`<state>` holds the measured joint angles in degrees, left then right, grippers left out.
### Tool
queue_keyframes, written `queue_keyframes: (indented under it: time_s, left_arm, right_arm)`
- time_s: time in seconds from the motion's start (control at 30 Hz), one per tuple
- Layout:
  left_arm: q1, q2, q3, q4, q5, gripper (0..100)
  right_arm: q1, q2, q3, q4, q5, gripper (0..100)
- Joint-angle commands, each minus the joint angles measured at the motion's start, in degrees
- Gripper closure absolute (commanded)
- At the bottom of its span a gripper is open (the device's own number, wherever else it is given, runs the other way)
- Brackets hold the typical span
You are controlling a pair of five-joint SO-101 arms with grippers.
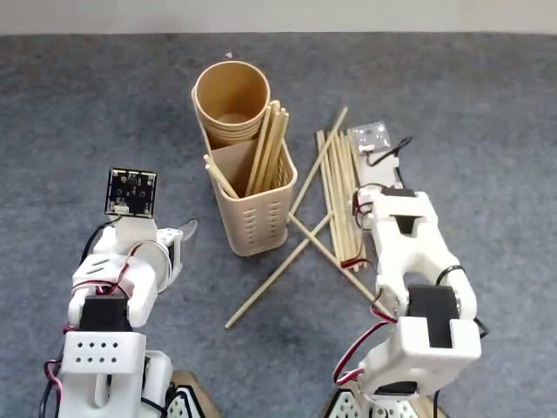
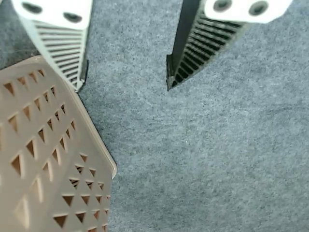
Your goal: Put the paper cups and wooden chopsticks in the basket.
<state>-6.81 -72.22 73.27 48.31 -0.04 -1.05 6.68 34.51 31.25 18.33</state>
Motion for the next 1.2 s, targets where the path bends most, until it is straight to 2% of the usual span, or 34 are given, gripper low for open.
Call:
queue_keyframes:
  time_s: [0.0, 0.1, 0.17, 0.33, 0.5, 0.63, 0.93, 1.17]
  left_arm:
    - [0.84, -0.48, -0.13, -0.79, 0.44, 74]
    - [0.84, -0.48, -0.13, -0.79, 0.44, 74]
    - [0.84, -0.48, -0.13, -0.88, 0.44, 74]
    - [0.84, -0.48, -0.13, -0.88, 0.44, 74]
    - [0.84, -0.48, -0.13, -0.88, 0.44, 74]
    - [0.84, -0.48, -0.13, -0.88, 0.44, 74]
    - [0.84, -0.57, 1.19, -2.64, 0.44, 74]
    - [0.48, -0.57, 1.63, -4.48, 0.44, 74]
  right_arm:
    - [0.75, 3.38, -1.19, -1.19, 0.7, 99.6]
    - [1.71, 1.8, -1.36, -1.27, 0.0, 99.3]
    - [1.98, -3.12, -1.36, -1.27, -3.52, 99.3]
    - [1.01, -26.77, -0.84, -1.27, -10.11, 99.3]
    - [-6.29, -53.93, 0.48, -1.54, -15.82, 99.3]
    - [-14.81, -66.24, 1.71, -2.77, -16.35, 99.3]
    - [-25.54, -68.09, 2.24, -20.35, -16.79, 99.3]
    - [-33.1, -61.23, 11.82, -33.71, -19.96, 99.3]
